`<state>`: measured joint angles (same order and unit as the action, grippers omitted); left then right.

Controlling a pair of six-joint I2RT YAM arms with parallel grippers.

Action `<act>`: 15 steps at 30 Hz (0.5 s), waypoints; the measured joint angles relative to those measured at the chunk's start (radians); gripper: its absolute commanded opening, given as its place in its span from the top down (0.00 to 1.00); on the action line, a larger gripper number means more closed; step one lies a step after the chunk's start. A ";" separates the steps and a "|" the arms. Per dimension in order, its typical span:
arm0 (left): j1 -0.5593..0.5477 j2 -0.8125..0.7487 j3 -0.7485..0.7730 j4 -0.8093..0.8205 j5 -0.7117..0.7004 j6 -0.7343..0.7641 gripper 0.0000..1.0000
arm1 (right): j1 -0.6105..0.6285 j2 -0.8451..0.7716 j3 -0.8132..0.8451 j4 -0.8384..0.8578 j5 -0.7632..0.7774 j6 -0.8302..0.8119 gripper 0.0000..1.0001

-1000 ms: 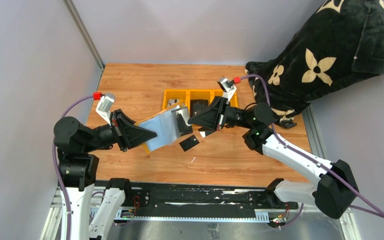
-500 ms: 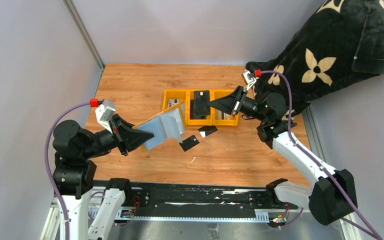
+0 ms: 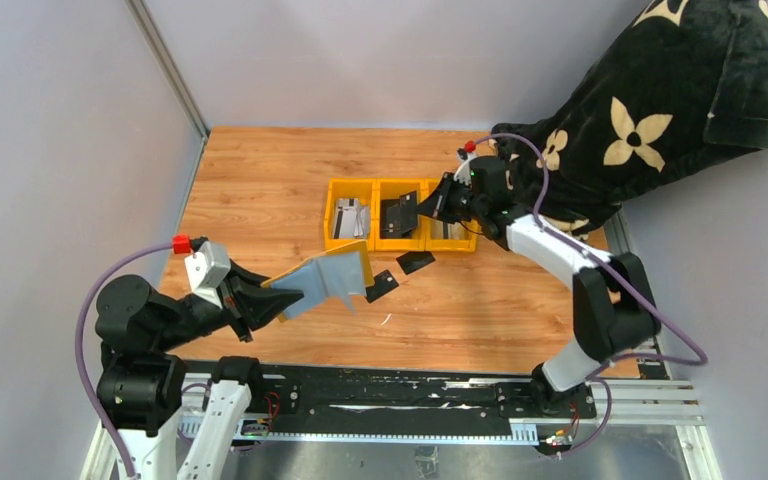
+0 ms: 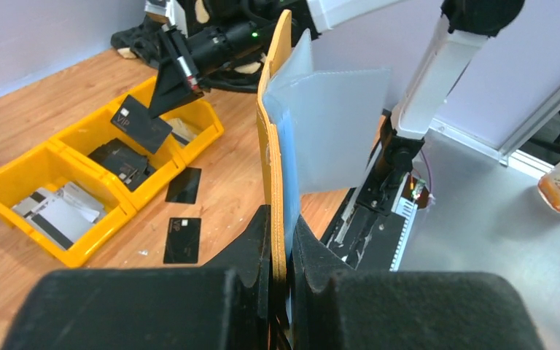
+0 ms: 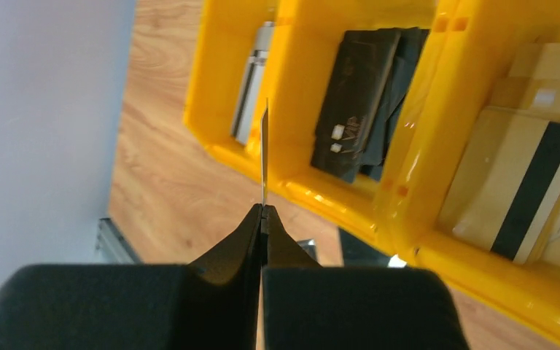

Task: Take the credit cards out of the card holder
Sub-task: Place the credit card in the storage box.

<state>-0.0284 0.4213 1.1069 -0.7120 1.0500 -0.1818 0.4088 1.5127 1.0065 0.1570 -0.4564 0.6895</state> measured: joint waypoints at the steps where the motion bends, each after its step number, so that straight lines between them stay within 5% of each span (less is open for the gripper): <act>1: 0.000 0.000 0.000 -0.006 0.000 0.012 1.00 | 0.006 0.040 0.024 -0.011 0.021 -0.013 1.00; 7: 0.000 0.003 -0.005 -0.067 0.018 0.120 1.00 | 0.036 0.257 0.183 -0.055 0.084 -0.048 0.98; 12: 0.000 -0.026 -0.047 -0.103 0.011 0.262 1.00 | 0.041 0.369 0.268 -0.081 0.090 -0.038 0.58; 15: 0.000 -0.056 -0.072 -0.126 -0.012 0.387 1.00 | 0.043 0.361 0.270 -0.089 0.093 -0.045 0.46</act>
<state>-0.0284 0.3653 1.0348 -0.8383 1.0378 0.2050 0.4519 1.8736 1.2762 0.0681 -0.3637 0.6449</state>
